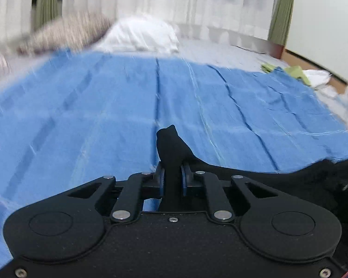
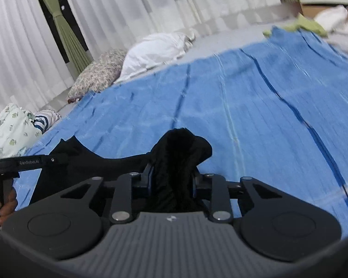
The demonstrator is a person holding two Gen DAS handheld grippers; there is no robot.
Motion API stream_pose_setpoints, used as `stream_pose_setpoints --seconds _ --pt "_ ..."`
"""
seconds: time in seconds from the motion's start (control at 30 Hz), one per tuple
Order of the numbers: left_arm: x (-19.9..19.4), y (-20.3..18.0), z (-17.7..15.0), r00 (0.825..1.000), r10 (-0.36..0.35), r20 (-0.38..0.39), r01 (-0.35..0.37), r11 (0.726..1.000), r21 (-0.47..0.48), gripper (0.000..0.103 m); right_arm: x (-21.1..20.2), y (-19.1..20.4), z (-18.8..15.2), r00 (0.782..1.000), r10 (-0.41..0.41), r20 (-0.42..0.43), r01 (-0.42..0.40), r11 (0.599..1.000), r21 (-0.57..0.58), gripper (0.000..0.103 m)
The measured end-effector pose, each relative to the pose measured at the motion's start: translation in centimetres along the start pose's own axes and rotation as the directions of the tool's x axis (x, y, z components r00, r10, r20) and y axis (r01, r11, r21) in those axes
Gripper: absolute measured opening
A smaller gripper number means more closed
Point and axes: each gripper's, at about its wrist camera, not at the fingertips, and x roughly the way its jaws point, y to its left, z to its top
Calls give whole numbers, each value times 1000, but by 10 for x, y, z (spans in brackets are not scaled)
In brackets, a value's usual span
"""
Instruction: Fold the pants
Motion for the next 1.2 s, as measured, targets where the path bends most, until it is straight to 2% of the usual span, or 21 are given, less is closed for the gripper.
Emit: stream_pose_setpoints --seconds 0.17,0.27,0.4,0.63,0.73,0.77,0.8,0.87,0.93,1.0,1.13,1.2 --pt "22 10 35 994 103 23 -102 994 -32 13 43 23 33 1000 -27 13 27 999 -19 31" --pt "48 20 44 991 136 -9 -136 988 -72 13 70 27 41 999 -37 7 37 999 -21 29" --pt "76 29 35 987 151 -61 -156 984 -84 15 95 26 36 997 -71 -12 70 997 -19 29" --pt "91 15 11 980 198 -28 -197 980 35 20 108 21 14 993 -121 -2 120 991 -58 34" --pt "93 14 11 979 200 -30 -199 979 40 22 106 23 16 992 -129 4 129 990 -64 41" --pt "92 14 12 979 199 -33 -198 979 42 23 103 25 16 990 -138 8 138 988 -69 47" --pt "89 14 13 978 203 -35 -202 978 45 27 99 28 16 989 -146 14 147 986 -75 61" --pt "82 14 13 975 218 -30 -216 975 59 34 90 31 15 986 -161 30 163 983 -81 69" --pt "72 13 11 972 232 -20 -230 970 77 59 76 36 15 984 -169 48 173 981 -83 76" --pt "58 13 6 974 225 -15 -223 971 87 71 58 41 15 982 -174 75 179 981 -73 91" --pt "23 11 -9 985 174 -16 -172 981 89 82 22 54 6 977 -176 118 186 980 -75 96" --pt "4 8 -20 990 143 -12 -142 986 83 86 6 66 -4 973 -190 133 204 973 -104 103"
